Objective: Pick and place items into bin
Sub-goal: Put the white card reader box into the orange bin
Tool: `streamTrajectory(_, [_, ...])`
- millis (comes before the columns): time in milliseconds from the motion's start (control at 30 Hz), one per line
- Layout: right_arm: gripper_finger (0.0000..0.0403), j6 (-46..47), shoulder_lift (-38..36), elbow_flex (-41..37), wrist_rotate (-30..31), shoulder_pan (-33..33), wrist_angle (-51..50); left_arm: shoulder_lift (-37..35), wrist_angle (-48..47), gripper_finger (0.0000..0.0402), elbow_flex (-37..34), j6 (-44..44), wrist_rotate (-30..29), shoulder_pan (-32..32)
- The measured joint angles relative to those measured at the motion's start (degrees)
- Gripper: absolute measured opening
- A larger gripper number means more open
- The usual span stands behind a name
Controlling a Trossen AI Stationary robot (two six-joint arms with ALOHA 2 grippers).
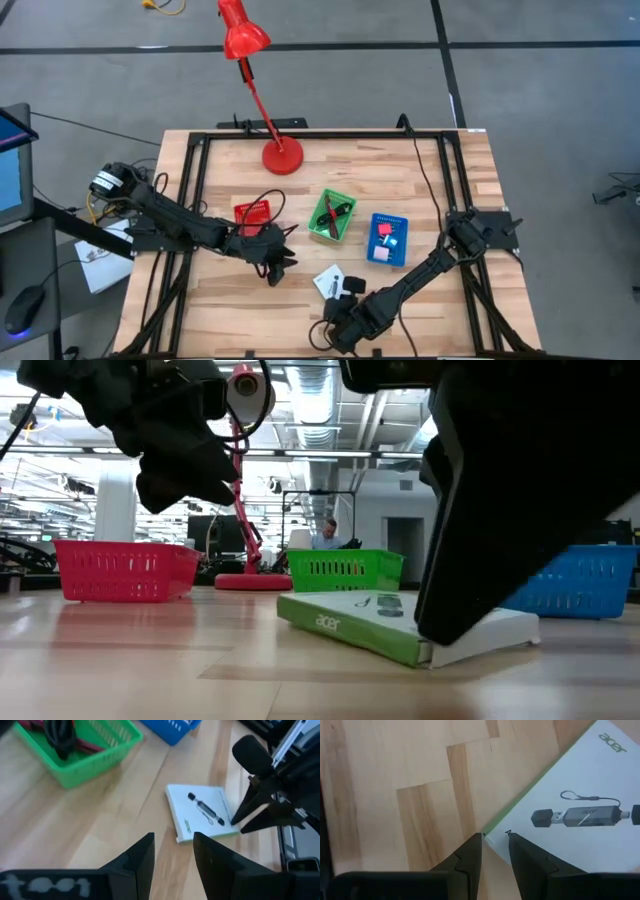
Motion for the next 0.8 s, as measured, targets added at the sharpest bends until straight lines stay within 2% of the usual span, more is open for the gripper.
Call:
streamTrajectory(300, [0.0093, 0.85, 0.45, 0.03, -0.67, 1.52, 0.59, 0.0, 4.93, 0.0123, -0.02, -0.36, 0.95, -0.63])
streamTrajectory(500, [0.0093, -8.49, 0.79, -0.21, 4.16, 1.28, 5.84, 0.0, 6.55, 0.0123, 0.0, 1.04, 0.85, -0.17])
streamTrajectory(700, [0.0093, -22.6, 2.08, -0.21, -0.42, -4.11, 17.31, 0.0, 6.25, 0.0123, 0.0, 1.04, 0.56, 0.07])
streamTrajectory(800, [0.0093, -27.55, 2.24, -0.29, -2.77, -6.42, 19.95, 0.0, 4.91, 0.0123, 0.0, 0.85, 0.57, -0.13])
